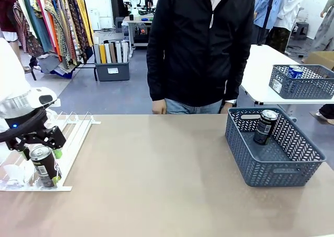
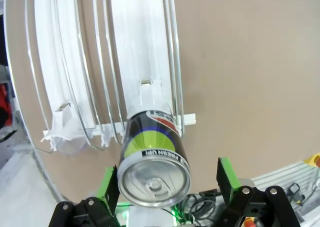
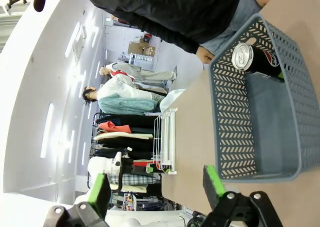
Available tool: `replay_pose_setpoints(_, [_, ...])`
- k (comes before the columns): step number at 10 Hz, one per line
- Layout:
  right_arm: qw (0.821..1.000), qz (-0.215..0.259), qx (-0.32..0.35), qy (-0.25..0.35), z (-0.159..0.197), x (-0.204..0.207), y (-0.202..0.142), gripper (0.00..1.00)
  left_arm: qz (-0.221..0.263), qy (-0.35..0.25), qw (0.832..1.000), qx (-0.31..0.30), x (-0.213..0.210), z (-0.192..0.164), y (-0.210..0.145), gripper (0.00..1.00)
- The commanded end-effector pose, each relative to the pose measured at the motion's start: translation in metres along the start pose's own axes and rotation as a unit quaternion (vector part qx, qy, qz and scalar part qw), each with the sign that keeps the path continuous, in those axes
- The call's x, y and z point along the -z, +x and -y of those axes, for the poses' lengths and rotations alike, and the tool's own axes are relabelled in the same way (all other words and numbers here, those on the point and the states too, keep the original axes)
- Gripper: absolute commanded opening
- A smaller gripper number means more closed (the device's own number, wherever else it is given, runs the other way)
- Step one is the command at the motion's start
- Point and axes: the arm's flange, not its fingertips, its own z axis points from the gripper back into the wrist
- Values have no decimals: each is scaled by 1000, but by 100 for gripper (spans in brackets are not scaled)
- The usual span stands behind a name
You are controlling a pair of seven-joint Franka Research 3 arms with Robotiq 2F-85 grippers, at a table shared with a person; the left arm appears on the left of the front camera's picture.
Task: Retrieve and store the cans from the dispenser.
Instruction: Pick up one can from the Automatic Can Dispenser and place it in the middle of the table.
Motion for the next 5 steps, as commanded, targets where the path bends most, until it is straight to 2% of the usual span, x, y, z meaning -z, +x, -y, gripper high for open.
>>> replay_pose_setpoints(1, [1000, 2, 0, 4, -2, -1, 0, 100, 9, 28, 999, -15, 7, 1, 2, 100])
replay_pose_setpoints(4, [1000, 2, 0, 4, -2, -1, 0, 100, -2, 31, 999, -18, 10, 1, 4, 100])
replay_pose_setpoints(5, [1000, 2, 0, 4, -2, -1, 0, 100, -3, 38, 999, -18, 11, 1, 4, 40])
